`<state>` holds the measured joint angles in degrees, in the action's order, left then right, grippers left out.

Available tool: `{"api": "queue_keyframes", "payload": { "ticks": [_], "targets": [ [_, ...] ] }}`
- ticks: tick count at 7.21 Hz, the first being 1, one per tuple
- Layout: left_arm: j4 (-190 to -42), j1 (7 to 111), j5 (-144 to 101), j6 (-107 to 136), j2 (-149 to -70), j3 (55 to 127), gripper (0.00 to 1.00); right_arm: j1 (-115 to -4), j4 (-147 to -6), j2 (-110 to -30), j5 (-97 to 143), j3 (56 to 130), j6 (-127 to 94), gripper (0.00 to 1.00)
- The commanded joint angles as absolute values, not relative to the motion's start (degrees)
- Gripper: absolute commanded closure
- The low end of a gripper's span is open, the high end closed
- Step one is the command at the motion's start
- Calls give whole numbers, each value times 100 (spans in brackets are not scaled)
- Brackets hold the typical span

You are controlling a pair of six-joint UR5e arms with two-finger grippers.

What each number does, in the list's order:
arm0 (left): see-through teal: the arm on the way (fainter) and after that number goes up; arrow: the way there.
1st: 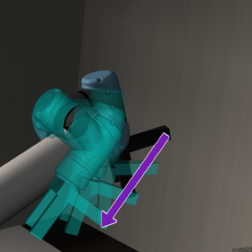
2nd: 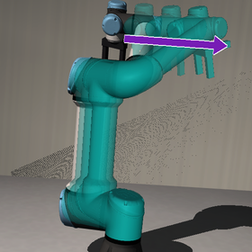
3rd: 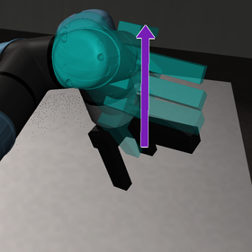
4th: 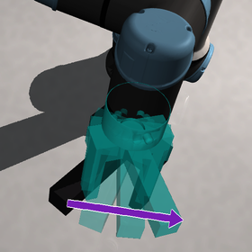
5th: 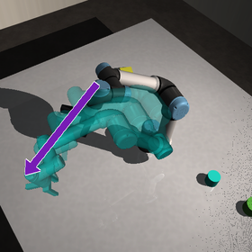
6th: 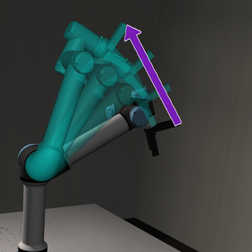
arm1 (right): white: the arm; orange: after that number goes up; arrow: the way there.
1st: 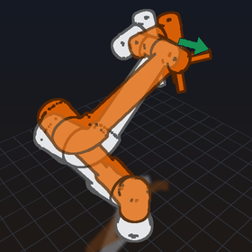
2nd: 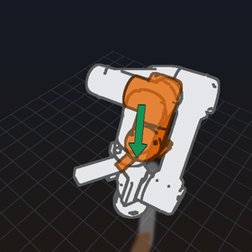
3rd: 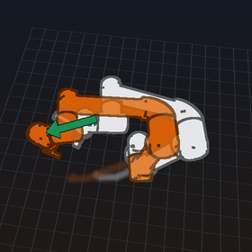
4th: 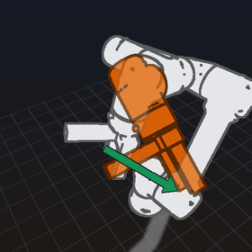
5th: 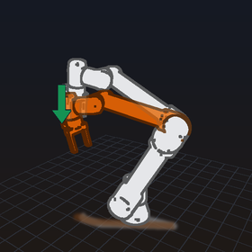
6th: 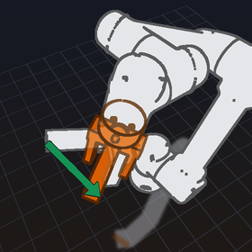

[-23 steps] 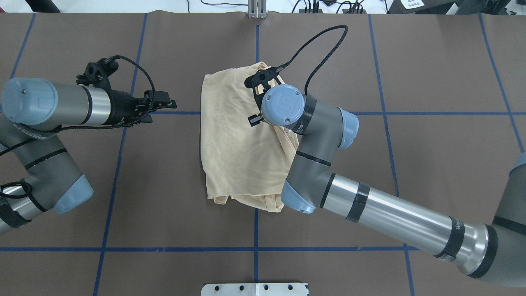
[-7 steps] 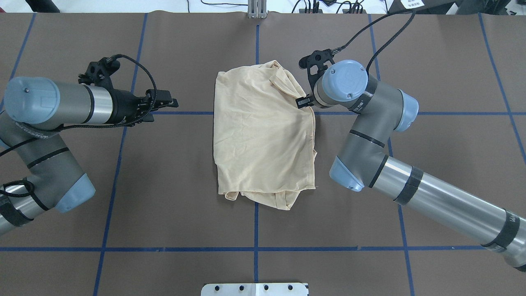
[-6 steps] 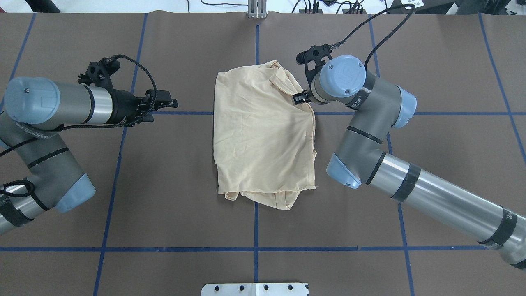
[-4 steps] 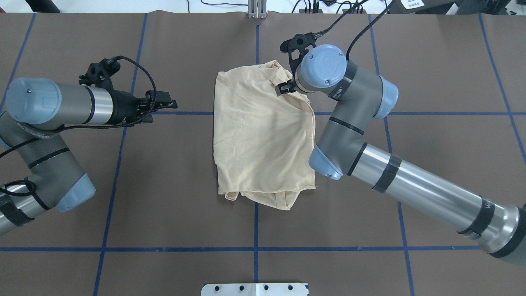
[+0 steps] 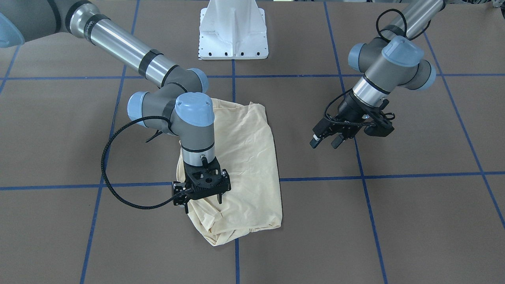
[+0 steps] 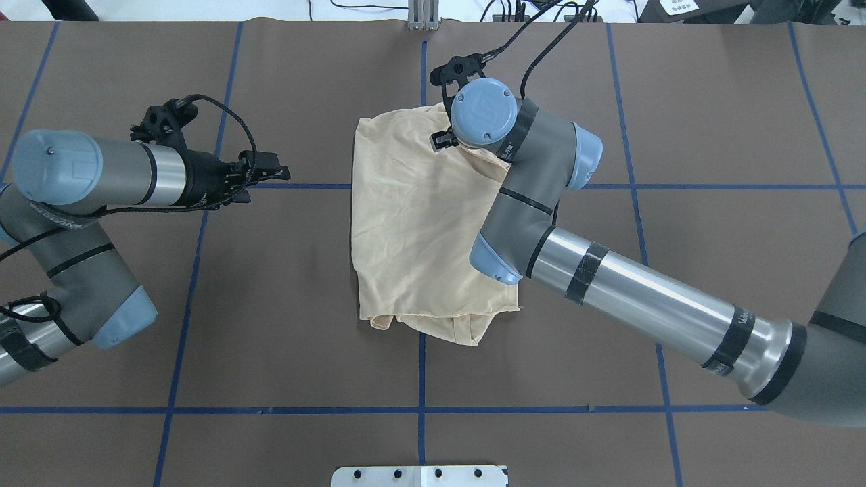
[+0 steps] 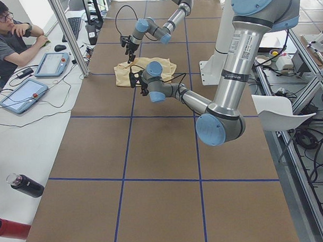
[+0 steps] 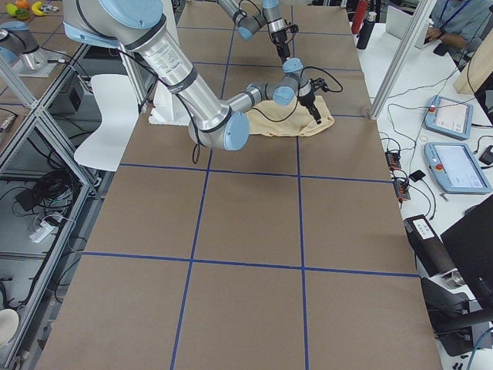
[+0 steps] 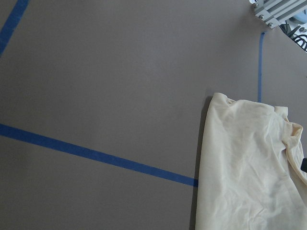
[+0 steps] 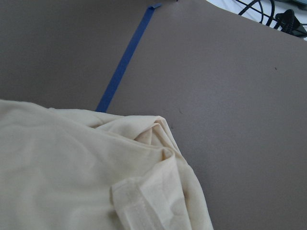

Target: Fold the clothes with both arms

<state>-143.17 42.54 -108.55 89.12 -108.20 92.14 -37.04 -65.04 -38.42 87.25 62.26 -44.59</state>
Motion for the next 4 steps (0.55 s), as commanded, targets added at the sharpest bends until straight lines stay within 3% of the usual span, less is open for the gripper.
{"api": "queue_keyframes", "payload": {
  "ticks": [1, 4],
  "targets": [
    [-14317, 4254, -10854, 8912, -10819, 9193, 0, -3674, -6469, -3815, 8701, 6065, -4386, 0],
    [-14326, 4254, -10854, 8912, -10819, 9149, 0, -3674, -6469, -3823, 8692, 6021, -4386, 0]
  ]
}}
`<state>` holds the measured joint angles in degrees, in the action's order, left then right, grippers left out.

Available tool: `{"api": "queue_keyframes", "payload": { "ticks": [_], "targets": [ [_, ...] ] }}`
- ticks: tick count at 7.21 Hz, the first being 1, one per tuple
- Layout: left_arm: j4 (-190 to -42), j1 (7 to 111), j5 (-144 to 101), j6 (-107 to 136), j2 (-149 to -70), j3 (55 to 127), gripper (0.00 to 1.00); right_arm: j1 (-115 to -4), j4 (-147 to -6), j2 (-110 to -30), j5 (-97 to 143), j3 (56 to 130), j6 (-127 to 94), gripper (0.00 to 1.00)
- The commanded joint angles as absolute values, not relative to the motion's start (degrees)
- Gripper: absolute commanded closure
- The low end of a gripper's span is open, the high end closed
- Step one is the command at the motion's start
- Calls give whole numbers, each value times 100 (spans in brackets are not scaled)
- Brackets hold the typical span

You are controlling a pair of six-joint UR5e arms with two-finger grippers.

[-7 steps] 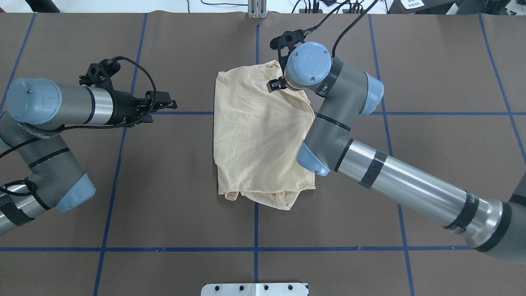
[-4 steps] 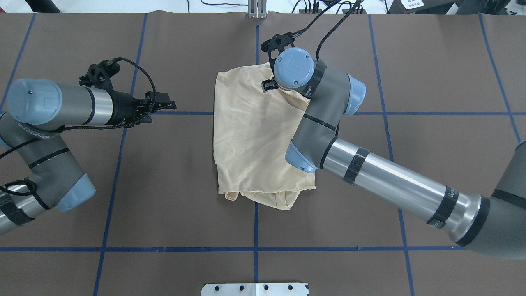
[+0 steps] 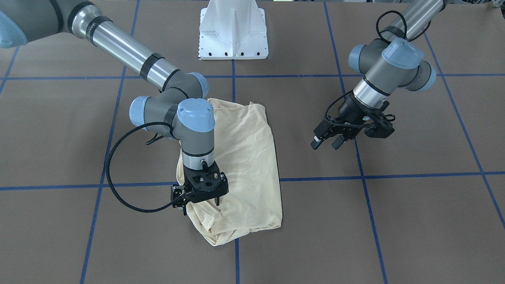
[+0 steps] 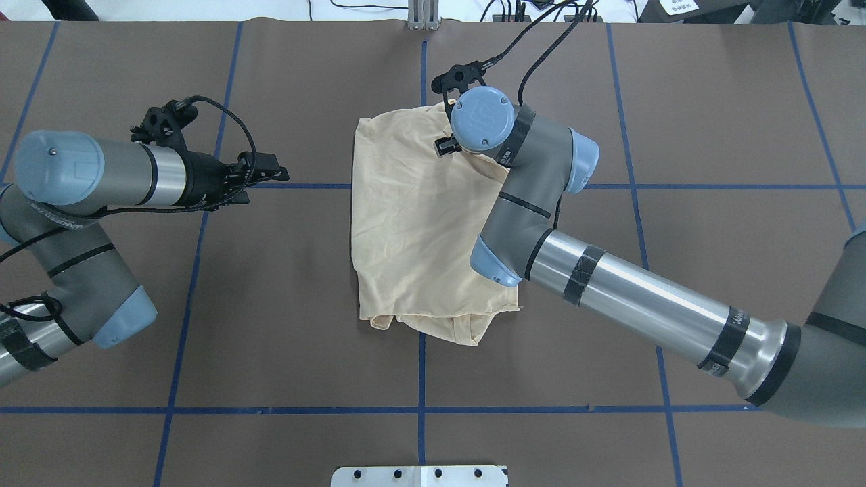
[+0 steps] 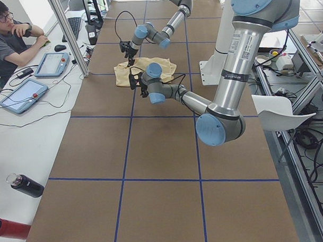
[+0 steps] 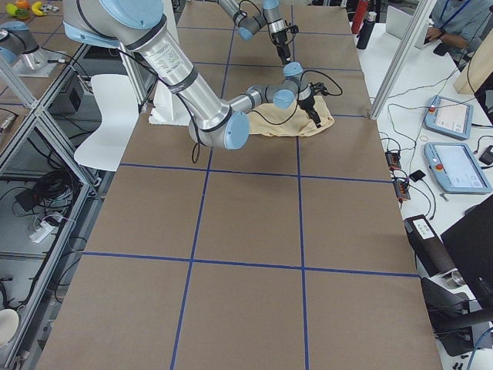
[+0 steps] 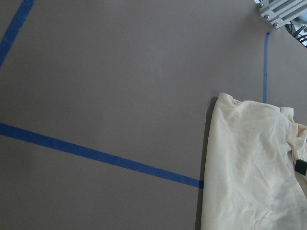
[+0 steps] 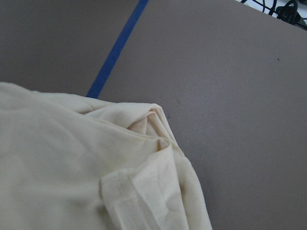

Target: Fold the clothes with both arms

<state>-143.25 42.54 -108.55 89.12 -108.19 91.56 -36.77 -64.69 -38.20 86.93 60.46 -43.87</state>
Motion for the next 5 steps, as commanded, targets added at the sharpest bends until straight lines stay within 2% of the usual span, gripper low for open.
{"api": "queue_keyframes", "payload": {
  "ticks": [1, 5],
  "targets": [
    [-14326, 4254, -10854, 8921, -10828, 9149, 0, -3674, -6469, -3823, 8692, 5977, -4386, 0],
    [-14326, 4254, -10846, 8921, -10880, 9158, 0, -3857, -6469, -3841, 8736, 5801, -4377, 0]
  ]
}}
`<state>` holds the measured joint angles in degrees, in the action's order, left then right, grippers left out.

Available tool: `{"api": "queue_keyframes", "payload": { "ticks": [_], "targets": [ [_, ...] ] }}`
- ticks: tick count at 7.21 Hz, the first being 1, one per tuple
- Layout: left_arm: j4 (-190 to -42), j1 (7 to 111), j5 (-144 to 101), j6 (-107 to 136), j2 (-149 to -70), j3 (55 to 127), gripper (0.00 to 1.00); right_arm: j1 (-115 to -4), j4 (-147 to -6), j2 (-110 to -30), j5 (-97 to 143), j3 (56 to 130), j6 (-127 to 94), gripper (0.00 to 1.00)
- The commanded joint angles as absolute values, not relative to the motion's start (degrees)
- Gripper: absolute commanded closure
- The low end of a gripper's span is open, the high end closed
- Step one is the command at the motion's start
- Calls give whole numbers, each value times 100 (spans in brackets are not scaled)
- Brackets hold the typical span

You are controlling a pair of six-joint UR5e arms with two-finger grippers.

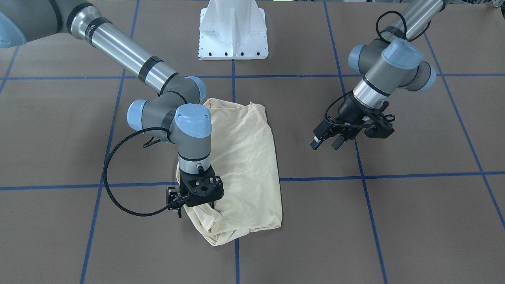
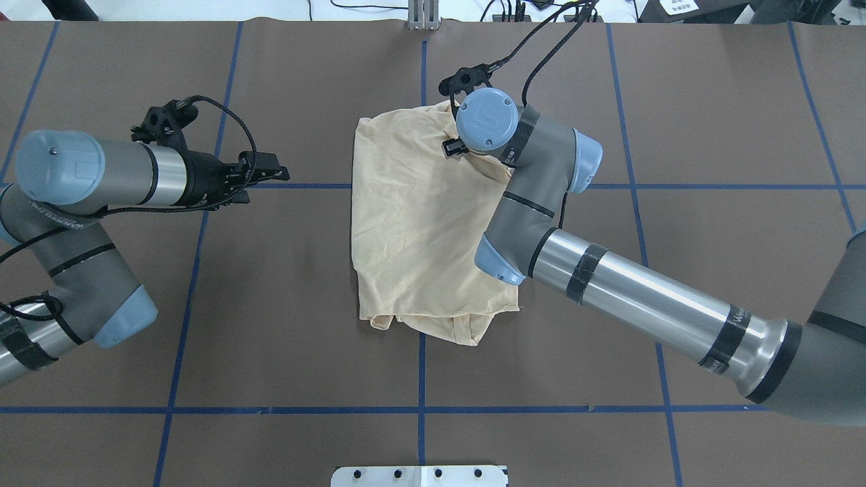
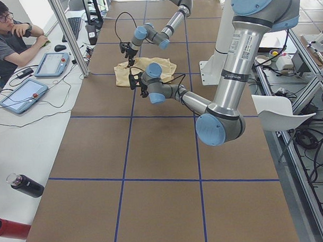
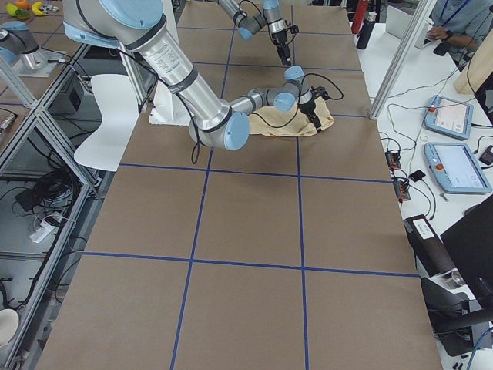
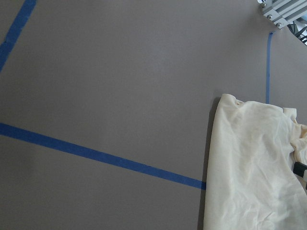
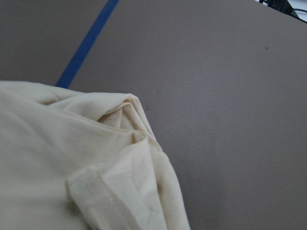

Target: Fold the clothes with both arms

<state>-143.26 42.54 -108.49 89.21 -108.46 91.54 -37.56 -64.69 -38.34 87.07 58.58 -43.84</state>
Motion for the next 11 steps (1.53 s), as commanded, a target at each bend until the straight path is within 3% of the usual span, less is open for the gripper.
{"api": "queue_keyframes", "payload": {
  "ticks": [1, 7, 11],
  "targets": [
    [-14326, 4254, -10846, 8930, -10907, 9150, 0, -3998, -6460, -3858, 8876, 5740, -4273, 0],
    [-14317, 4254, -10854, 8921, -10960, 9220, 0, -4956, -6460, -3999, 9956, 5695, -3472, 0],
    [-14344, 4236, -10854, 9192, -11013, 9658, 0, -5054, -6521, -4919, 11607, 7212, -4250, 0]
  ]
}}
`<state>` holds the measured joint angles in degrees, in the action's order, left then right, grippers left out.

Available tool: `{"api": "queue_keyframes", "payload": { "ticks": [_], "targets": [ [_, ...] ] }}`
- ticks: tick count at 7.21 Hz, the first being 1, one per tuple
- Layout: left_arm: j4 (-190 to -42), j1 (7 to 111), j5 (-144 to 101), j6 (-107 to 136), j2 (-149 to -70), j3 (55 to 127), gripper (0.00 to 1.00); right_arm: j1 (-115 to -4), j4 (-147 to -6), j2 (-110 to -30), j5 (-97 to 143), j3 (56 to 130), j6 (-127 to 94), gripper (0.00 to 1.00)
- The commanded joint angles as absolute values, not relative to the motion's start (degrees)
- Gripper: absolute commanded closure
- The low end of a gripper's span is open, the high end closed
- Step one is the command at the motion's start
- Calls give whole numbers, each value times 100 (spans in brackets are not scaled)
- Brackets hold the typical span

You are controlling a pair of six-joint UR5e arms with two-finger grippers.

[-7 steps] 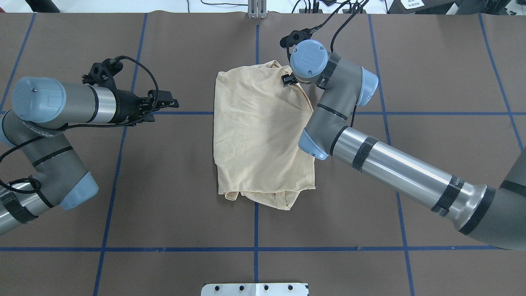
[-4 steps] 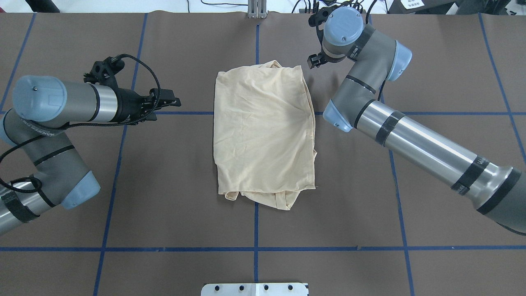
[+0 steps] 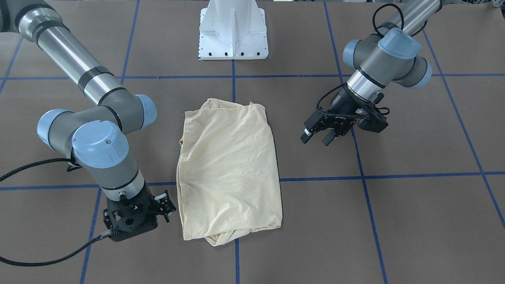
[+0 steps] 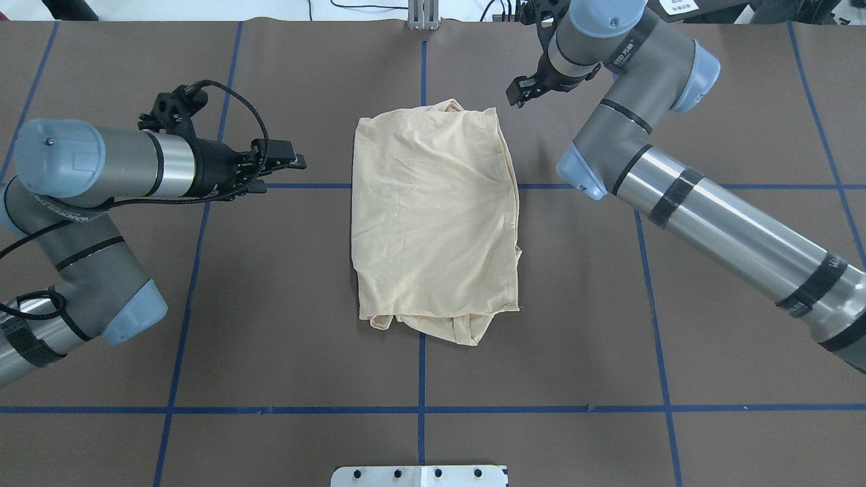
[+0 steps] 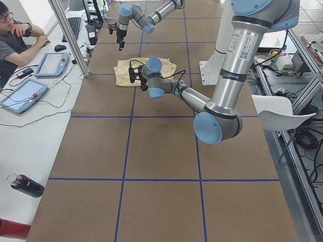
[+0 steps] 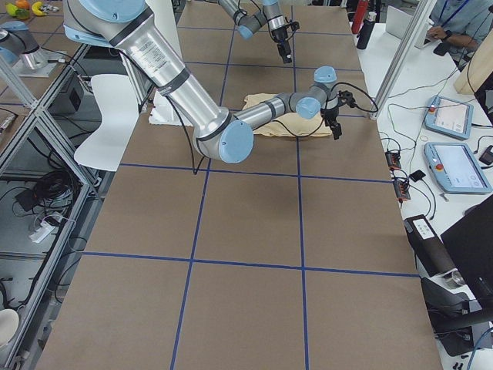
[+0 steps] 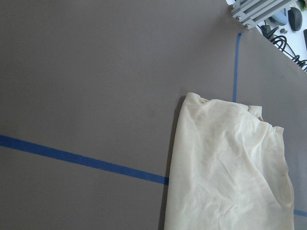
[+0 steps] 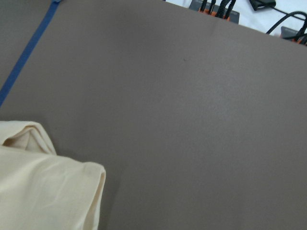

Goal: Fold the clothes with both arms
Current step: 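Raise the right gripper away and bring both grippers to the shirt's sides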

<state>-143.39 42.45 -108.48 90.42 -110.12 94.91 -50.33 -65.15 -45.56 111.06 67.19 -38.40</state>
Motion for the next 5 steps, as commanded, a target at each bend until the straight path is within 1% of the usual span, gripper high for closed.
{"api": "queue_keyframes", "payload": {
  "ticks": [1, 3, 4, 5],
  "targets": [
    [-14335, 4132, -10863, 9315, -11013, 9790, 0, -5054, -6504, -5331, 11976, 7755, -4985, 0],
    [-14335, 3711, -10811, 9894, -11056, 9826, 0, -4993, -6451, -6175, 12540, 8819, -5990, 0],
    [-14378, 3509, -10680, 10218, -11083, 9826, 0, -4923, -6442, -6457, 12585, 9198, -6568, 0],
    [-14422, 3080, -10209, 10509, -11074, 9826, 0, -4774, -6268, -6660, 12586, 9472, -6966, 0]
  ]
}}
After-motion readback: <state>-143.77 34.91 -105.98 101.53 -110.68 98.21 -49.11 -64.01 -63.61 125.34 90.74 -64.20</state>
